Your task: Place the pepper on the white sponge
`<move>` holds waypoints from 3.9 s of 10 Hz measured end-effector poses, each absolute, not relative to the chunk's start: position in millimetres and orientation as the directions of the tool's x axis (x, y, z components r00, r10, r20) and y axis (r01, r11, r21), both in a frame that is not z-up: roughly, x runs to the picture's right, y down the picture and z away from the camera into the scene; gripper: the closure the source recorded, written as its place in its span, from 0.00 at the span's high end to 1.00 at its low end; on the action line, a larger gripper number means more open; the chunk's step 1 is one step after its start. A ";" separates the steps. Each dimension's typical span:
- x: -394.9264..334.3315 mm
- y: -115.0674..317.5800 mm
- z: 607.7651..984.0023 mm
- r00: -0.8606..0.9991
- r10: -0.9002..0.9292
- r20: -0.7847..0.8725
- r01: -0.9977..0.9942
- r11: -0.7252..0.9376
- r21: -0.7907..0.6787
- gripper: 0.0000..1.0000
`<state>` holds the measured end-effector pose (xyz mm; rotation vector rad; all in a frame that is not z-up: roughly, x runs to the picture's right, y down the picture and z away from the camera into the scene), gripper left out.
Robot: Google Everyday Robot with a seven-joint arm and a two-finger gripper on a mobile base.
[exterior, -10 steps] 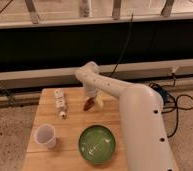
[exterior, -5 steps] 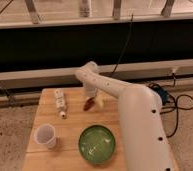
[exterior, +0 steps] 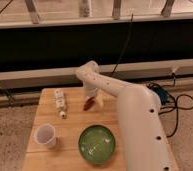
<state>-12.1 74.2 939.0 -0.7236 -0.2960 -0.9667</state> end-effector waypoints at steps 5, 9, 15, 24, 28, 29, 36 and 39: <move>-10.9 74.6 940.1 0.547 -0.637 0.543 0.833 0.352 -0.426 0.80; -8.6 75.0 940.2 0.545 -0.629 0.554 0.835 0.345 -0.430 0.80; -8.0 76.4 940.7 0.540 -0.623 0.565 0.838 0.336 -0.430 0.74; -7.0 78.8 938.7 0.528 -0.625 0.576 0.846 0.324 -0.423 0.25; -17.1 69.2 914.2 0.512 -0.643 0.569 0.855 0.317 -0.411 0.00; -19.4 70.1 911.8 0.505 -0.646 0.572 0.859 0.311 -0.407 0.00; -24.1 74.3 896.1 0.471 -0.661 0.584 0.879 0.294 -0.376 0.00; -21.3 73.6 890.5 0.462 -0.663 0.589 0.884 0.289 -0.368 0.00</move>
